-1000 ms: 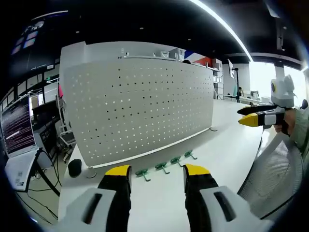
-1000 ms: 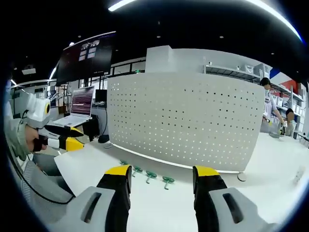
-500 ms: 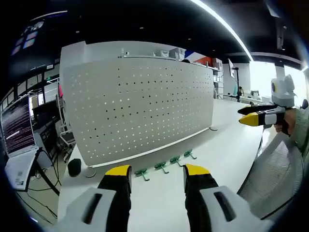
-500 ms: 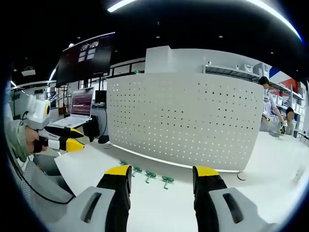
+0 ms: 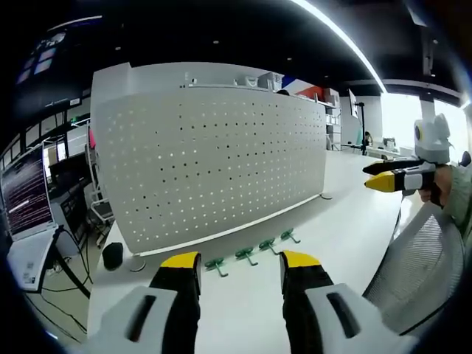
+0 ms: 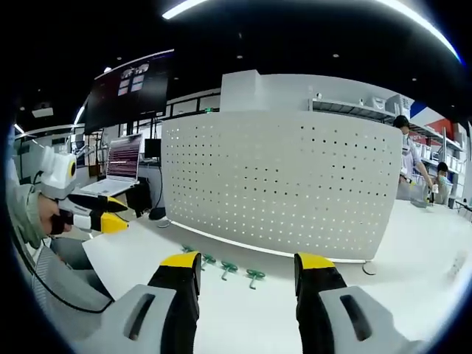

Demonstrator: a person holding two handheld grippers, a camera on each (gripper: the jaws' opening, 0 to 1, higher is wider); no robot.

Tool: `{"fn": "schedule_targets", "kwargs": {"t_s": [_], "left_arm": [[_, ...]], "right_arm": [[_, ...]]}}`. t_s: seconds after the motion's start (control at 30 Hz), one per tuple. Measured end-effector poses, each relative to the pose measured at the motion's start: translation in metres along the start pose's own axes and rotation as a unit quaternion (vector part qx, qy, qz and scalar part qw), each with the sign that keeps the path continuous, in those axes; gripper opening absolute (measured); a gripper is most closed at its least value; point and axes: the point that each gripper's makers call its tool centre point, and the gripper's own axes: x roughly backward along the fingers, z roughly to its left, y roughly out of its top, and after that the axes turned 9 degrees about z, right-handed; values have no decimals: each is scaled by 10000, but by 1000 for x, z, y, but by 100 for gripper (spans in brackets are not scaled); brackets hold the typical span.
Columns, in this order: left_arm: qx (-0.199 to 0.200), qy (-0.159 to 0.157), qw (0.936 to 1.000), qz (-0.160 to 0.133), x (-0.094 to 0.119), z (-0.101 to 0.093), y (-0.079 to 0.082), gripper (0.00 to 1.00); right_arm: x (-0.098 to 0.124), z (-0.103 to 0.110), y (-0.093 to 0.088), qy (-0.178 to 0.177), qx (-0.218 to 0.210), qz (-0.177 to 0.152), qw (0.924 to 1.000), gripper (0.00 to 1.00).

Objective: Insert the hook assembly into the mounting plate slot until the hook locks in place.

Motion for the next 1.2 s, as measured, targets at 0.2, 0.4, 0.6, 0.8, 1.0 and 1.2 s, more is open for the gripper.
{"fn": "schedule_targets", "kwargs": {"t_s": [0.2, 0.4, 0.6, 0.8, 1.0, 1.2], "left_arm": [[2, -7, 10000, 9, -1, 1, -1, 44], [-8, -22, 10000, 17, -1, 2, -2, 44], [-6, -39, 10000, 24, -4, 6, -4, 44], [-15, -53, 10000, 33, -5, 9, -5, 44], [-35, -72, 10000, 23, -7, 9, -4, 44], [-43, -68, 10000, 25, -7, 9, -4, 44]], "right_arm": [[0, 1, -1, -5, -25, 8, 10000, 49], [0, 1, -1, -26, -24, 10, 10000, 49], [0, 2, -1, -45, -31, 16, 10000, 49], [0, 2, -1, -47, -39, 19, 10000, 49], [-1, 2, 0, -34, -27, 23, 10000, 49], [0, 3, 2, -19, -7, 12, 10000, 49]]}}
